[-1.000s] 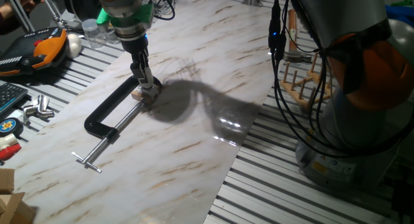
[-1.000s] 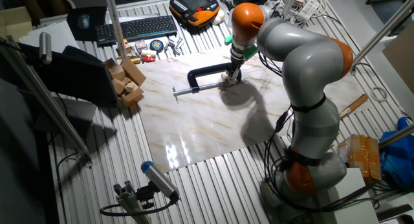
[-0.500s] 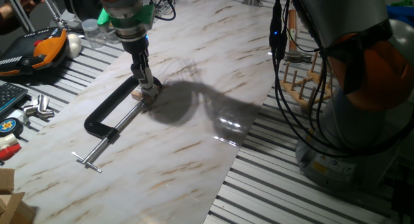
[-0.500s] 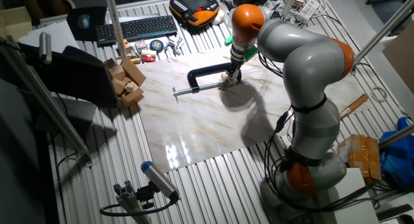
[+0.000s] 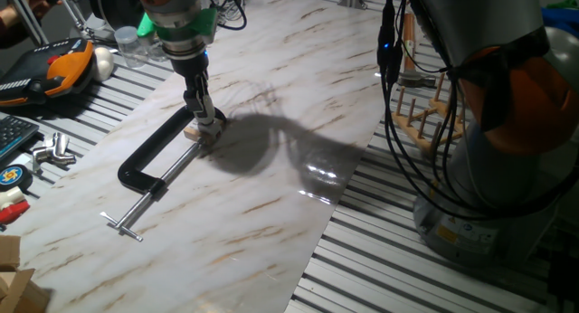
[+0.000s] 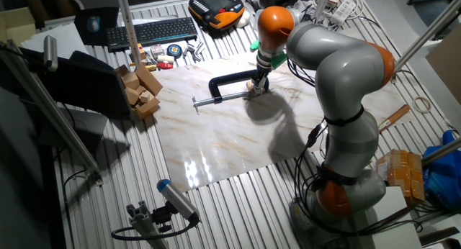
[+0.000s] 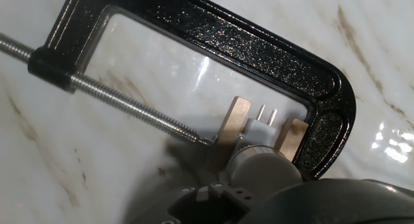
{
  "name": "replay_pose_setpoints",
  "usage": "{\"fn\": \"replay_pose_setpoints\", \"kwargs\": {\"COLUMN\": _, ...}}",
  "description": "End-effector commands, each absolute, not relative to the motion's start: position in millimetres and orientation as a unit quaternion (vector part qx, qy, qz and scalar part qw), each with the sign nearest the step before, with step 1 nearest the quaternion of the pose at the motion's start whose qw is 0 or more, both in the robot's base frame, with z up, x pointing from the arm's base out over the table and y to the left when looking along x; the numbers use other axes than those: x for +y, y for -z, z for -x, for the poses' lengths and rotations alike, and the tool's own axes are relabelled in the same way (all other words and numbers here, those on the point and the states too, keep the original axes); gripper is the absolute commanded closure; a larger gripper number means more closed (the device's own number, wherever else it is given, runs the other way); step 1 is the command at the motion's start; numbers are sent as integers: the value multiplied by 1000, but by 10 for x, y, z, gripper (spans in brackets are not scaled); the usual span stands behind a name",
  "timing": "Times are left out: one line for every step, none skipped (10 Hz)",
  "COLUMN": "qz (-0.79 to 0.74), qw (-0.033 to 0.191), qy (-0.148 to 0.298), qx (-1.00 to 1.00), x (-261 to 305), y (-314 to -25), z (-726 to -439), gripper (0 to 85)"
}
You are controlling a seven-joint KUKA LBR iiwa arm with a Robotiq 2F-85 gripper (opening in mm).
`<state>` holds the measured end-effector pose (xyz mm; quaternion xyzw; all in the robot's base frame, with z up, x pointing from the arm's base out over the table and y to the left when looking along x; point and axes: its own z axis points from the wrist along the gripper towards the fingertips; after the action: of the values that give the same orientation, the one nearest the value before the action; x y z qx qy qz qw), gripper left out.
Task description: Take out the light bulb by rotating it
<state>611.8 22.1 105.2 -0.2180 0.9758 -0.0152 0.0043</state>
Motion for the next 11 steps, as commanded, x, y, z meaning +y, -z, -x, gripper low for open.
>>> {"fn": "replay_pose_setpoints", "kwargs": {"qz": 213, "qw": 6, "qy": 15, "qx": 977, "x": 222, "y": -1056, "z": -6118, "gripper": 340}}
{"fn": "replay_pose_setpoints", "kwargs": {"qz": 209, "qw": 8, "qy": 16, "qx": 978, "x": 223, "y": -1058, "z": -6118, "gripper": 340}}
{"fn": "replay_pose_setpoints", "kwargs": {"qz": 204, "qw": 10, "qy": 15, "qx": 979, "x": 223, "y": -1059, "z": -6118, "gripper": 170}}
{"fn": "replay_pose_setpoints", "kwargs": {"qz": 196, "qw": 10, "qy": 12, "qx": 980, "x": 223, "y": -1062, "z": -6119, "gripper": 170}}
{"fn": "replay_pose_setpoints", "kwargs": {"qz": 189, "qw": 12, "qy": 12, "qx": 982, "x": 224, "y": -1071, "z": -6122, "gripper": 170}}
{"fn": "replay_pose_setpoints", "kwargs": {"qz": 183, "qw": 12, "qy": 11, "qx": 983, "x": 226, "y": -1076, "z": -6125, "gripper": 170}}
{"fn": "replay_pose_setpoints", "kwargs": {"qz": 174, "qw": 14, "qy": 9, "qx": 985, "x": 225, "y": -1088, "z": -6130, "gripper": 170}}
{"fn": "replay_pose_setpoints", "kwargs": {"qz": 170, "qw": 15, "qy": 9, "qx": 985, "x": 225, "y": -1112, "z": -6143, "gripper": 170}}
{"fn": "replay_pose_setpoints", "kwargs": {"qz": 165, "qw": 18, "qy": 12, "qx": 986, "x": 228, "y": -1150, "z": -6158, "gripper": 170}}
{"fn": "replay_pose_setpoints", "kwargs": {"qz": 159, "qw": 19, "qy": 12, "qx": 987, "x": 231, "y": -1183, "z": -6167, "gripper": 170}}
{"fn": "replay_pose_setpoints", "kwargs": {"qz": 153, "qw": 20, "qy": 13, "qx": 988, "x": 237, "y": -1218, "z": -6176, "gripper": 170}}
